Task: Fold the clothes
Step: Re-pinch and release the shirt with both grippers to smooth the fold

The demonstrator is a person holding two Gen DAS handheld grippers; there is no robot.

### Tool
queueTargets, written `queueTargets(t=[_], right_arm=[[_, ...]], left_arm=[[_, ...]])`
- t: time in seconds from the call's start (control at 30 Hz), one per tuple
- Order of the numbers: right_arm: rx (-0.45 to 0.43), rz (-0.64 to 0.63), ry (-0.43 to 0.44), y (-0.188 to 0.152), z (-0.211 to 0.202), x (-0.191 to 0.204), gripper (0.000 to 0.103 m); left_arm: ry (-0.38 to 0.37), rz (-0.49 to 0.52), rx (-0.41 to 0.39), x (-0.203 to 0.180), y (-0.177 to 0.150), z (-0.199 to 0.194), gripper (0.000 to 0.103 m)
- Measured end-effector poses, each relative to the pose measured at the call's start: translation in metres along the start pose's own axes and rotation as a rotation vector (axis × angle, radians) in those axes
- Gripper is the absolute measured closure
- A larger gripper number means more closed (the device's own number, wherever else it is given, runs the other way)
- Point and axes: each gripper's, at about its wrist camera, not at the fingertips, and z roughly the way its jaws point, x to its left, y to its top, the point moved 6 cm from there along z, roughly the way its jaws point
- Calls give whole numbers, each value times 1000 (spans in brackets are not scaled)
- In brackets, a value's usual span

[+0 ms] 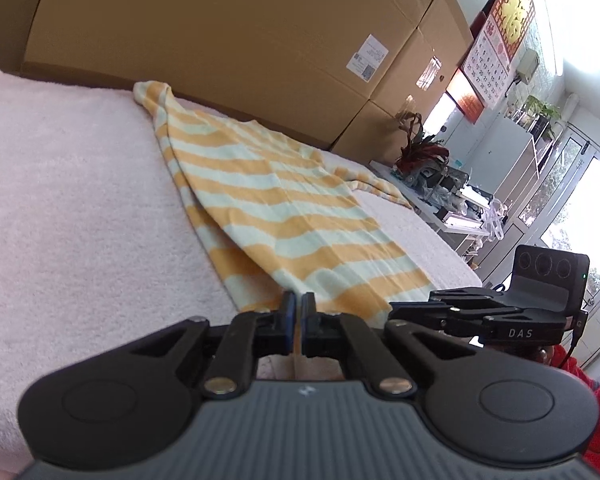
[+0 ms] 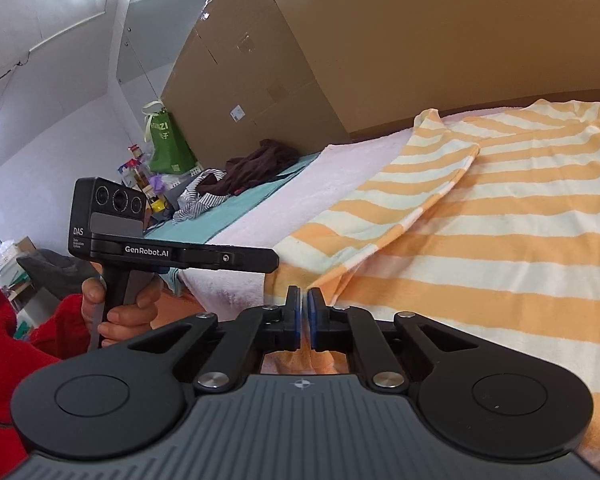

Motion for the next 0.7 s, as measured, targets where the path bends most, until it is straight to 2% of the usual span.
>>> queueTargets(t=[0.17,0.27,0.3,0.43,0.47,0.53,0.6,0.7], right_arm=[[63,4,-35,-8,6,-7,91],[61,-7,-21,-5,2,-5,85],[61,-11,-15,-4,1,-5,79],[69,-78,-68,-4,2,-3,80],[51,-77,-76,-1,0,-4,80],[5,-34,-49,10,-5,-10,81],[-26,17,-14,23,-1,-15,81],[-4,24,-60,33,22,-22,81]], left_arm=[[22,-32,40,11,-7,9,103],[29,-12,23,10,-2,5,103],[49,-1,27,11,-1,6,101],[188,34,22,25,8,5,100],[193,32,2,27,13,2,100],[132,13,-36,26,21,2,100],[76,7,-18,20,23,14,100],[78,50,21,13,16,32,99]])
